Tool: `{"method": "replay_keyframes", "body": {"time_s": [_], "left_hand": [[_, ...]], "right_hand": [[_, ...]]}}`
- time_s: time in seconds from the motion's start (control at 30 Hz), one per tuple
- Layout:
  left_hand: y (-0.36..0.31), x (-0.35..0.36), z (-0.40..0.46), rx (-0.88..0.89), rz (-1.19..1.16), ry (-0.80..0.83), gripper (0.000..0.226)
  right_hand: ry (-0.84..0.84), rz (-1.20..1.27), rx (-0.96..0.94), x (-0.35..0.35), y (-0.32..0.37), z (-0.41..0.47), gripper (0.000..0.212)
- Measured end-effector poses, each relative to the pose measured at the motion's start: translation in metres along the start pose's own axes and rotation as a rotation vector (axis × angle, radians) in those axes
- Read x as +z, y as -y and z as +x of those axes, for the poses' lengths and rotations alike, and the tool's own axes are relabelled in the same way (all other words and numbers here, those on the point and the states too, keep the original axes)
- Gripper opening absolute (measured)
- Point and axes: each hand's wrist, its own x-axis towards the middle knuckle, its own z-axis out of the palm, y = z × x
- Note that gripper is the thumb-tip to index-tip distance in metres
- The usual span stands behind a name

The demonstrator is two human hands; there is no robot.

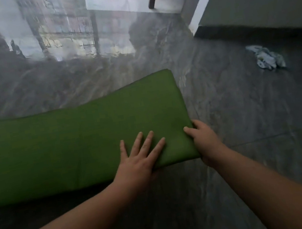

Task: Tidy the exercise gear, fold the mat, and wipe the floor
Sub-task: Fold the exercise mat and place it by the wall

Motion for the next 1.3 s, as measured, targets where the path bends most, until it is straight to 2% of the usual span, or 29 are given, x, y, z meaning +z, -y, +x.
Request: {"method": "replay_keyframes", "body": {"time_s": [0.13, 0.23, 0.4, 0.53, 0.63, 0.8, 0.87, 1.0, 1.1, 1.13, 1.2, 1.3], "left_hand": [[-0.001, 0.026, -0.008, -0.142, -0.051, 0.12, 0.087], [0.004, 0.039, -0.011, -0.212, -0.15, 0.224, 0.089], [0.004, 0.037, -0.008, -0.233, -0.309, 0.301, 0.089], [-0.006, 0.024, 0.001, -0.173, -0.393, 0.177, 0.086], [-0.007, 0.015, 0.003, -0.068, -0.489, 0.087, 0.081], [0.002, 0.013, -0.005, -0.086, -0.368, 0.091, 0.079], [0.0, 0.001, -0.004, -0.098, -0.325, 0.046, 0.078], [-0.01, -0.036, 0.008, -0.046, -0.302, -0.143, 0.078], [-0.01, -0.056, 0.012, -0.031, -0.279, -0.225, 0.076], [-0.007, -0.06, 0.01, -0.045, -0.284, -0.234, 0.074], [0.004, -0.063, 0.006, -0.087, -0.396, -0.268, 0.069], [0.022, -0.079, -0.014, -0.17, -0.96, -0.46, 0.047]], "right_hand": [[-0.07, -0.01, 0.126, -0.036, -0.022, 0.012, 0.032], [-0.067, -0.135, 0.177, -0.045, -0.034, 0.019, 0.026], [-0.147, -0.547, -0.028, -0.035, -0.015, 0.017, 0.033], [-0.201, -0.673, -0.155, -0.054, 0.025, 0.016, 0.034], [-0.265, -0.647, -0.16, -0.083, 0.04, 0.013, 0.033], [-0.308, -0.624, -0.082, -0.092, 0.023, 0.005, 0.031], [-0.297, -0.632, -0.126, -0.083, 0.03, 0.002, 0.03], [-0.229, -0.627, -0.21, -0.071, 0.053, -0.01, 0.042], [-0.065, -0.553, -0.223, -0.058, 0.076, -0.029, 0.065], [-0.006, -0.491, -0.23, -0.051, 0.084, -0.036, 0.064], [0.106, -0.399, -0.264, -0.035, 0.095, -0.049, 0.05], [0.224, -0.318, -0.372, -0.001, 0.103, -0.063, 0.035]]}}
